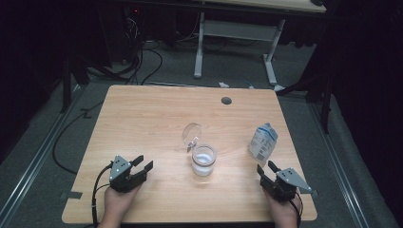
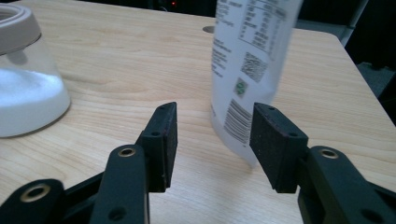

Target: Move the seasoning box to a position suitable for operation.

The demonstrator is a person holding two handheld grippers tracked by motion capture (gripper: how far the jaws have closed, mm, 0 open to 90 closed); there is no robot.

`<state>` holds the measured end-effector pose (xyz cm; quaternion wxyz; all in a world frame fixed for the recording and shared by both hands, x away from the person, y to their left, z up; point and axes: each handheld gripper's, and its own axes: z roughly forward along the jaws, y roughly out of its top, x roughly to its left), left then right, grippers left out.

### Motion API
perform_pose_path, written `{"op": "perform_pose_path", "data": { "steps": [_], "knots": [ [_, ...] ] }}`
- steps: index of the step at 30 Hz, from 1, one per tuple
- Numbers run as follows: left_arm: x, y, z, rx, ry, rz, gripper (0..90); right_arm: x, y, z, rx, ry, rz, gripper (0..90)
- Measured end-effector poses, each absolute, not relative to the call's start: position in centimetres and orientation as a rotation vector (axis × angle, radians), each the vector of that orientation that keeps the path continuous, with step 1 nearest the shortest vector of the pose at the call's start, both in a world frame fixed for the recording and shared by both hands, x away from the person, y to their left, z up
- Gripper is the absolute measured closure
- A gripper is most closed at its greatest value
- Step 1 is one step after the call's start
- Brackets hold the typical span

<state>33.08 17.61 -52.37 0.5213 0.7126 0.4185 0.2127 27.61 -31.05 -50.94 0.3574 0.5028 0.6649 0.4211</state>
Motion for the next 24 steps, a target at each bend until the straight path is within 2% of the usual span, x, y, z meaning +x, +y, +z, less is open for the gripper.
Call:
{"op": "perform_pose_path", "data": {
  "steps": [14, 24],
  "knots": [
    [31.8, 17.4, -52.4, 1.714, 1.011, 0.557, 55.2, 28.5, -26.4, -51.4, 1.181, 1.866, 1.114, 58.6],
    [31.0, 16.6, -52.6, 1.714, 1.021, 0.500, 55.5, 29.4, -22.4, -51.8, 1.082, 1.972, 1.151, 63.1]
  ]
}}
